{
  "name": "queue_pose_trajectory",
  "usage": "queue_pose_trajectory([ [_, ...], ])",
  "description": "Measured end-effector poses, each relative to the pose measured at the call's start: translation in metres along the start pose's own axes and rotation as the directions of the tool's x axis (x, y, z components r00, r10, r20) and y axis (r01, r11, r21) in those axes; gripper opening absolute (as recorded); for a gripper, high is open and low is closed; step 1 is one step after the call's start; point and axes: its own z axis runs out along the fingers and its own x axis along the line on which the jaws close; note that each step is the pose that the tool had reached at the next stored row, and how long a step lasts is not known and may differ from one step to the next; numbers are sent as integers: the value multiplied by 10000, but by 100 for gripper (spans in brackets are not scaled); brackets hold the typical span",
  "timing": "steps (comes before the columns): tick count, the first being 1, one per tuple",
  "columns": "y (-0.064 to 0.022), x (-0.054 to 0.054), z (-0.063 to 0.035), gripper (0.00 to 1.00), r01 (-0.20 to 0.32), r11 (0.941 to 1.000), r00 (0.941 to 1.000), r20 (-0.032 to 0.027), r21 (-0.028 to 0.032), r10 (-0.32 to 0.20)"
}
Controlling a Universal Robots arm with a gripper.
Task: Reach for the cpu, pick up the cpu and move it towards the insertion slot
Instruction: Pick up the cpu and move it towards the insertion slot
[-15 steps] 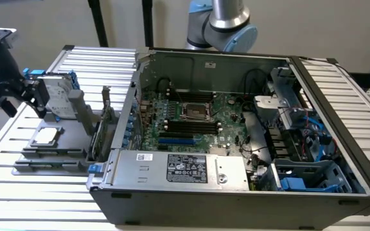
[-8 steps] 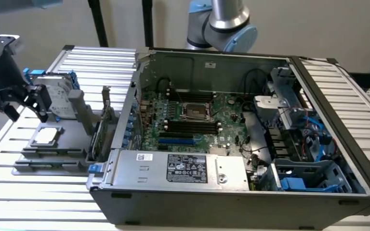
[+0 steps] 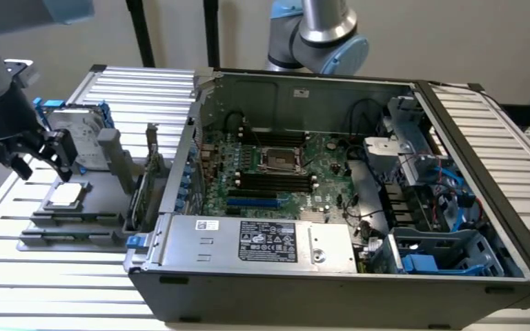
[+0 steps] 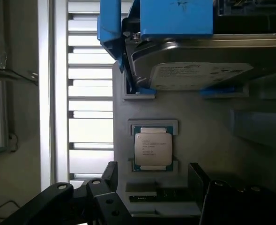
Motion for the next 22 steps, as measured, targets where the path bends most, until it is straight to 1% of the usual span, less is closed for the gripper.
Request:
queue_pose_trajectory([
  [13,-8,0,237,71,0,10000,10000,0,0,0],
  [18,12,0,327,71,0,10000,10000,0,8,0],
  [20,28,0,349,71,0,10000,10000,-2,23,0],
  [22,37,0,367,71,0,10000,10000,-1,25,0],
])
